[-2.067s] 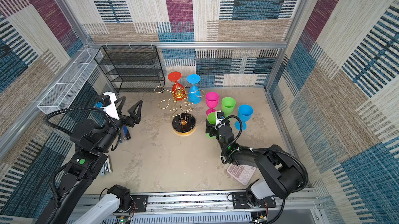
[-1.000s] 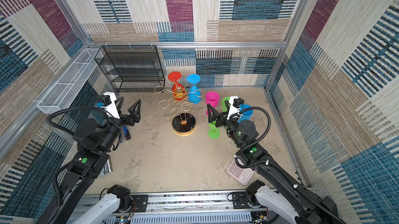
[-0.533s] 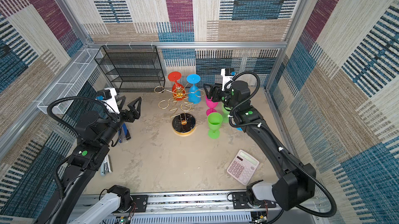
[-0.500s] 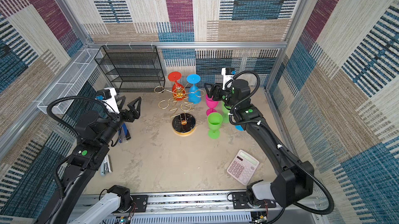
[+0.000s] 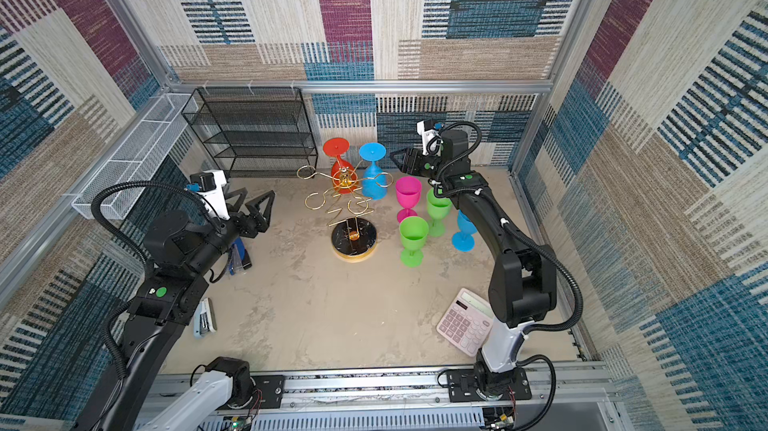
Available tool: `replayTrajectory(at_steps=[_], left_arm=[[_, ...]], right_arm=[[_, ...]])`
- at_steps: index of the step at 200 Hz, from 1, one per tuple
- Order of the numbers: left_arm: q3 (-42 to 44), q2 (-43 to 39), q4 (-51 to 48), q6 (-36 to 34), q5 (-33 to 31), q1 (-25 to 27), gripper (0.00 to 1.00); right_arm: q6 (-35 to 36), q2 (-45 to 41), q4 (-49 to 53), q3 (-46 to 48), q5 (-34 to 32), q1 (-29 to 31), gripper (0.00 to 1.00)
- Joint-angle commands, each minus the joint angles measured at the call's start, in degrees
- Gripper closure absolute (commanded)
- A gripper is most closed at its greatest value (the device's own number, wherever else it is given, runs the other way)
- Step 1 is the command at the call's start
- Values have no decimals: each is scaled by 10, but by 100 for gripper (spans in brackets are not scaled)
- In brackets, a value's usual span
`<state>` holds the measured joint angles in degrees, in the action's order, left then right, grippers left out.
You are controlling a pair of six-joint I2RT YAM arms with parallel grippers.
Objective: Take the wine glass off the wine glass rack
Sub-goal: 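Move the right gripper to the blue glass foot on the rack, then close the right gripper on the blue glass foot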
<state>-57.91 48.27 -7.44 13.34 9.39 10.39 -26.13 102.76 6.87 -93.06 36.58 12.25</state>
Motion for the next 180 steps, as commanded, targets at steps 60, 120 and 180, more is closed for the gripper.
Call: replayTrajectory(at_steps=[60, 120, 180], left_arm=[[10, -5, 9, 7, 21, -6, 18], [14, -9, 12, 8, 25, -8, 18], [16, -15, 10, 6, 27, -9, 18]], right_arm=[[-51, 34, -46, -23, 79, 1, 47], [-67, 38, -64, -26, 86, 5, 51], [-55, 63, -34, -68, 77, 22, 57]])
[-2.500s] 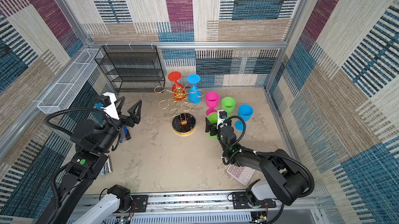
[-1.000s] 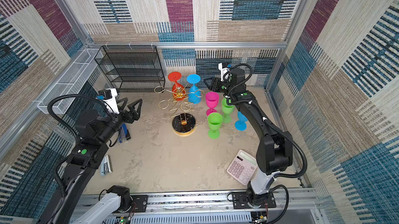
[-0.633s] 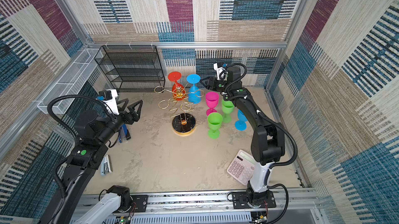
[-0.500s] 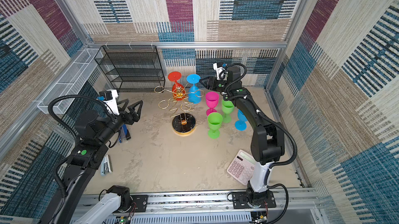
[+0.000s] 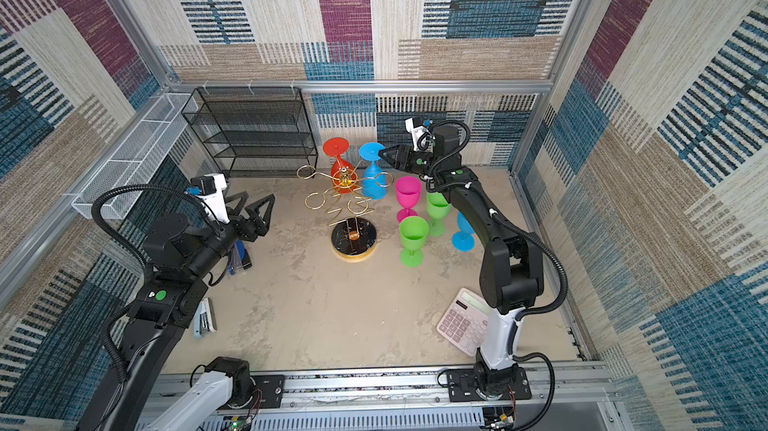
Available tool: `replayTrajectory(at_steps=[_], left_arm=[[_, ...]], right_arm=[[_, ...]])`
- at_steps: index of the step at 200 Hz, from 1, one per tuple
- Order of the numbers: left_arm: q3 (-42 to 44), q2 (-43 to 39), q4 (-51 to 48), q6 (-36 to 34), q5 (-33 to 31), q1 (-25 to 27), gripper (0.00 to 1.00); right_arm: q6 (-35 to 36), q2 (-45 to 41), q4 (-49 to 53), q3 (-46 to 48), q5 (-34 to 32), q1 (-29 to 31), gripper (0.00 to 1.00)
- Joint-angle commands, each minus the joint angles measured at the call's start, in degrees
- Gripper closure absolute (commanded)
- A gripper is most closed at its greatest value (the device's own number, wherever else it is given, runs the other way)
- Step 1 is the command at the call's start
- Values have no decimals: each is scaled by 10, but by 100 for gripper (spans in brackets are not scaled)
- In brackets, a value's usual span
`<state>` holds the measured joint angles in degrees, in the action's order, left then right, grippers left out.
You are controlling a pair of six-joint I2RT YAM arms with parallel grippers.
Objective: Take the wine glass off the wine glass rack
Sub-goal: 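Close the right gripper on the blue glass foot, then lift the blue glass up off the rack hook with the right gripper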
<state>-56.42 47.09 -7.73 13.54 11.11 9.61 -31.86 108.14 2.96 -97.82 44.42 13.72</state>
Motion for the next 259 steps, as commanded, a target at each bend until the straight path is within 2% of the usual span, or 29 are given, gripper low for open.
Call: replayTrajectory(at_steps=[1, 92, 259], left_arm=[[1, -3, 13, 4, 10, -1, 18], [4, -8, 13, 2, 15, -2, 18], [5, -14, 16, 4, 22, -5, 18]], right_arm=[[3, 9, 6, -21, -2, 8, 57], [0, 16, 20, -34, -13, 12, 77], [-42, 1, 4, -36, 4, 11, 100]])
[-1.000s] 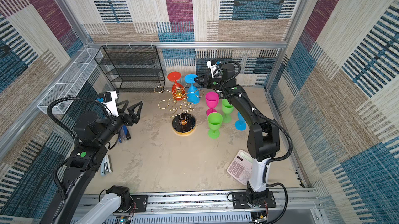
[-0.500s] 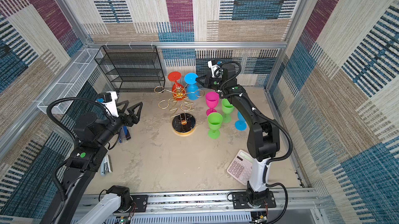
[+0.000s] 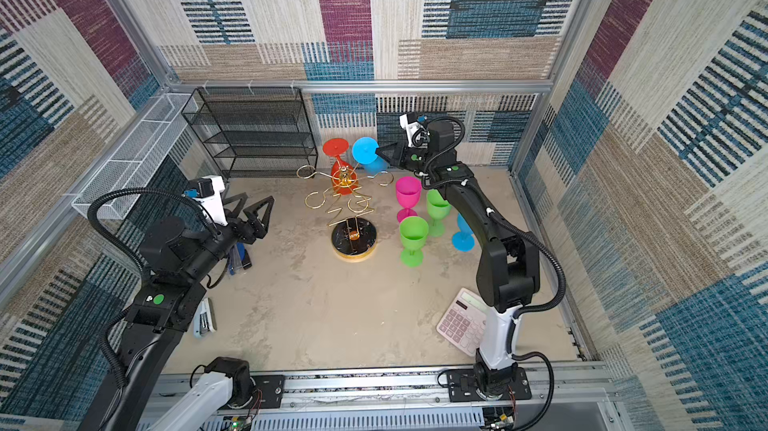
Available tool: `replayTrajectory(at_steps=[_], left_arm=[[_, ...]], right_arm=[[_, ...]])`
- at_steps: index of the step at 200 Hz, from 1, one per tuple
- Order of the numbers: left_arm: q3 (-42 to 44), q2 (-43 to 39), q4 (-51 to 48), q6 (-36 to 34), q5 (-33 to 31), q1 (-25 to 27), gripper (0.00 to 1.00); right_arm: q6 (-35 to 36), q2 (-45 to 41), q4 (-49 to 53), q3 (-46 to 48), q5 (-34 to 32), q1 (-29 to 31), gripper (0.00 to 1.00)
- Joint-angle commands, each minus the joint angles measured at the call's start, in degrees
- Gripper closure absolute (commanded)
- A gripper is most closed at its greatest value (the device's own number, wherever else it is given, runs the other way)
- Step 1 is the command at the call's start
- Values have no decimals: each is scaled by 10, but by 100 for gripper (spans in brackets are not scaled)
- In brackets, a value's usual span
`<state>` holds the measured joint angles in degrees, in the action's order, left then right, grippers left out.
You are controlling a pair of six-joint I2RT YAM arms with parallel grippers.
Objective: Take the wine glass off the wine glass rack
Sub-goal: 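Lift the blue glass up off the rack hook with the right gripper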
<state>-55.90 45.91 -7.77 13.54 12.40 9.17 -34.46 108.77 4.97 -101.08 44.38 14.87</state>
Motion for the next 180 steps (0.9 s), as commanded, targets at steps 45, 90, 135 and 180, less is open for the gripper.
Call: replayTrajectory(at_steps=[45, 90, 135, 180], left_arm=[[1, -5, 16, 5, 10, -1, 18], [1, -7, 18, 5, 11, -1, 18], [2, -13, 16, 7, 13, -1, 18], [2, -16, 16, 9, 14, -1, 18]], right_arm=[[-41, -9, -32, -1, 18, 0, 100], [-73, -17, -54, 0, 34, -1, 100], [-93, -22, -63, 9, 44, -1, 100], [-95, -40, -70, 43, 44, 0, 100]])
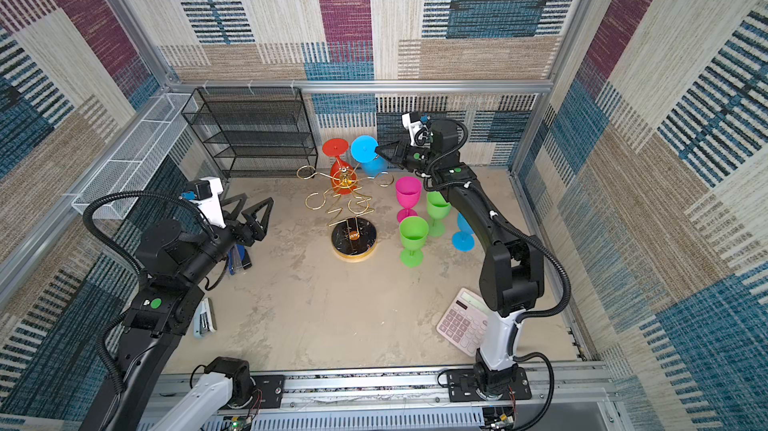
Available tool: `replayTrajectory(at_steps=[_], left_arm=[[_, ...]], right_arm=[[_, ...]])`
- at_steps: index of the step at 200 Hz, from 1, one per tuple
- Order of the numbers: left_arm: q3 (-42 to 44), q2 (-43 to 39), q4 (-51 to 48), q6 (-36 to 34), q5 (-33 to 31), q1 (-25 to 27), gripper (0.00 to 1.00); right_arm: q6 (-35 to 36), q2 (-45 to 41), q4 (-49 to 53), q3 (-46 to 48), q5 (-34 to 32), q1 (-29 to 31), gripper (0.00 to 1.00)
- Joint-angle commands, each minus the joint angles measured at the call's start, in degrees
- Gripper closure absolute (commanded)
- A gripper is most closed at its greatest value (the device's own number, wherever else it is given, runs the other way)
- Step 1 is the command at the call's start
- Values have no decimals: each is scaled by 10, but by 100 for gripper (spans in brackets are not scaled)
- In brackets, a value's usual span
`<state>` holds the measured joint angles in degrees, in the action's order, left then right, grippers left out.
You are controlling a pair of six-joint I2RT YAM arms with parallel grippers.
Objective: Take the wine glass off the wine glass rack
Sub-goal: 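Lift the blue glass up off the rack hook with the right gripper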
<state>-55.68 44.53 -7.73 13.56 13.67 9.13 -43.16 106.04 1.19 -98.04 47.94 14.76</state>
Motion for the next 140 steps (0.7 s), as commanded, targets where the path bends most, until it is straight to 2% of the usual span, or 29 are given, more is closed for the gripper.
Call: replayTrajectory(at_steps=[1, 72, 140], left_arm=[[0, -2, 16, 9, 1, -1, 18], [0, -6, 14, 10, 2, -1, 18], [-1, -7, 11, 9, 1, -1, 18]], right_arm=[[-9, -14, -32, 13, 8, 1, 100], [-13, -42, -53, 68, 15, 0, 100], [-14, -69, -66, 105, -15, 0, 100]])
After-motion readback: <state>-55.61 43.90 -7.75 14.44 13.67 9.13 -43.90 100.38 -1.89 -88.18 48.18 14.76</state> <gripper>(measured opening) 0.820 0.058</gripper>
